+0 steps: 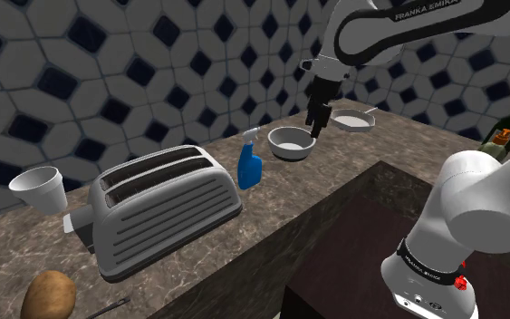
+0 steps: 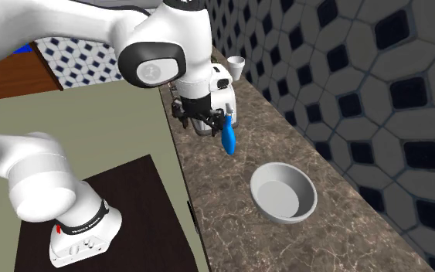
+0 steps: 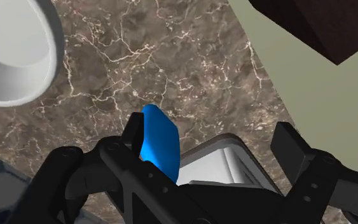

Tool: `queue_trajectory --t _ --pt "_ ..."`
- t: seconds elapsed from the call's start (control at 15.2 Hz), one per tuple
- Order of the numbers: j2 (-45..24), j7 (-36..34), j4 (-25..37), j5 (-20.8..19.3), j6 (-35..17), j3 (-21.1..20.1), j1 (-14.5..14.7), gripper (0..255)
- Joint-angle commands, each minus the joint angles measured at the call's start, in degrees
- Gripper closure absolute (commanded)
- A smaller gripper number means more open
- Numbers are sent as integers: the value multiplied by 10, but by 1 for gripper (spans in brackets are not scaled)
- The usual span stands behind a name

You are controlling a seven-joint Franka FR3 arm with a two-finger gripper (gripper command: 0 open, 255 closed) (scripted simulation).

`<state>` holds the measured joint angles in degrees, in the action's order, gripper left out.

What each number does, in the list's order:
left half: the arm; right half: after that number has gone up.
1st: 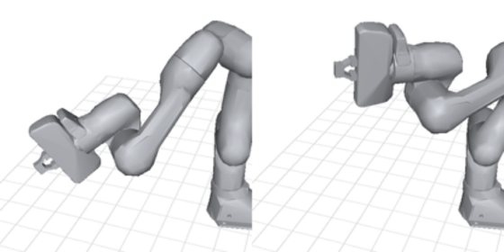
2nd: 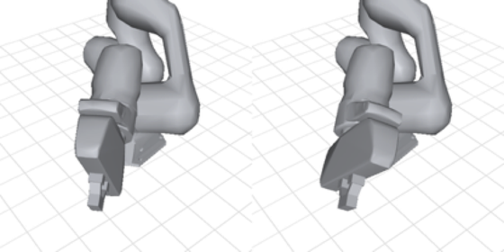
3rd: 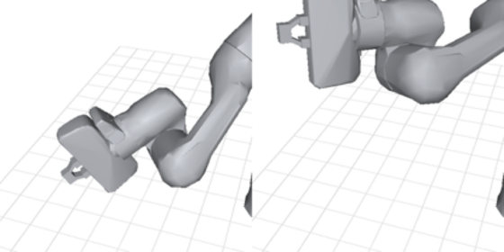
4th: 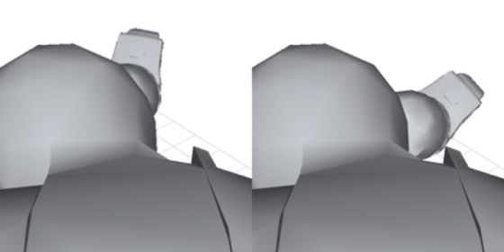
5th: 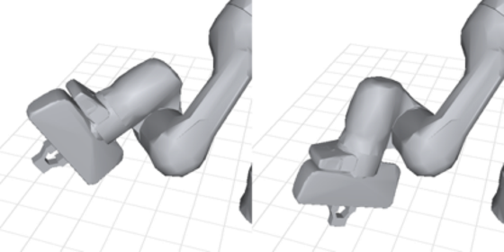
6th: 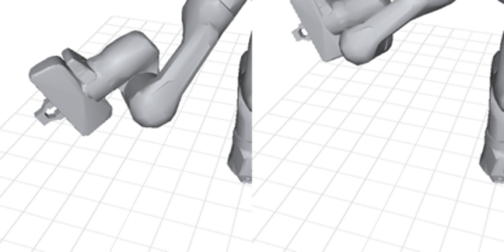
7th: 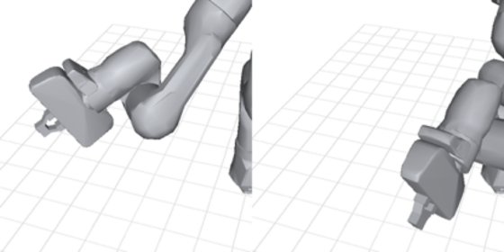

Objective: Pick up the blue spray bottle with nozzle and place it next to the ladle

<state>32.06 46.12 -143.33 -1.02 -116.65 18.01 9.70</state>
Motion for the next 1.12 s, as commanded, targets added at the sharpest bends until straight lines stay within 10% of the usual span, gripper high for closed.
queue_trajectory --t 0.0,0.59,1.06 --pt "-39 74 7 20 -39 35 23 0" --pt "-266 447 106 242 -121 166 152 0" --pt "-427 675 212 418 -77 153 152 0"
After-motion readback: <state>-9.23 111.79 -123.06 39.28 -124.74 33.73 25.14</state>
